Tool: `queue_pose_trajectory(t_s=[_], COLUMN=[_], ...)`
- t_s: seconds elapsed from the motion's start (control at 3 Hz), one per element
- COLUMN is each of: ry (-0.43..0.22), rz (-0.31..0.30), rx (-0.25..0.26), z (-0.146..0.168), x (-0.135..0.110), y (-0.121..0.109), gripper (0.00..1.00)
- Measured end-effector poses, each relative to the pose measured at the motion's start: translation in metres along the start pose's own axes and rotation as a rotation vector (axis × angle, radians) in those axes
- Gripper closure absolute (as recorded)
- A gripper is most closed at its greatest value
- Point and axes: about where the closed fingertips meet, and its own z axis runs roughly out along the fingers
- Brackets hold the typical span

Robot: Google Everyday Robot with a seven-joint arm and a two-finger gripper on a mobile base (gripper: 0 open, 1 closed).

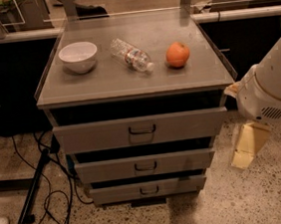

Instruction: Open bottom drawer

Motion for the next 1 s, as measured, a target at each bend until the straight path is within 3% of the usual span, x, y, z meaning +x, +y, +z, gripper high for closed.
queue_pose_trajectory(t_s=[0.67, 1.0], ry=[-0.009, -0.019], rz=[-0.023, -0.065], rx=[-0.065, -0.161], z=[0.076, 0.169], x=[-0.001, -0.003], y=[0.019, 0.025], gripper=[0.00, 0.00])
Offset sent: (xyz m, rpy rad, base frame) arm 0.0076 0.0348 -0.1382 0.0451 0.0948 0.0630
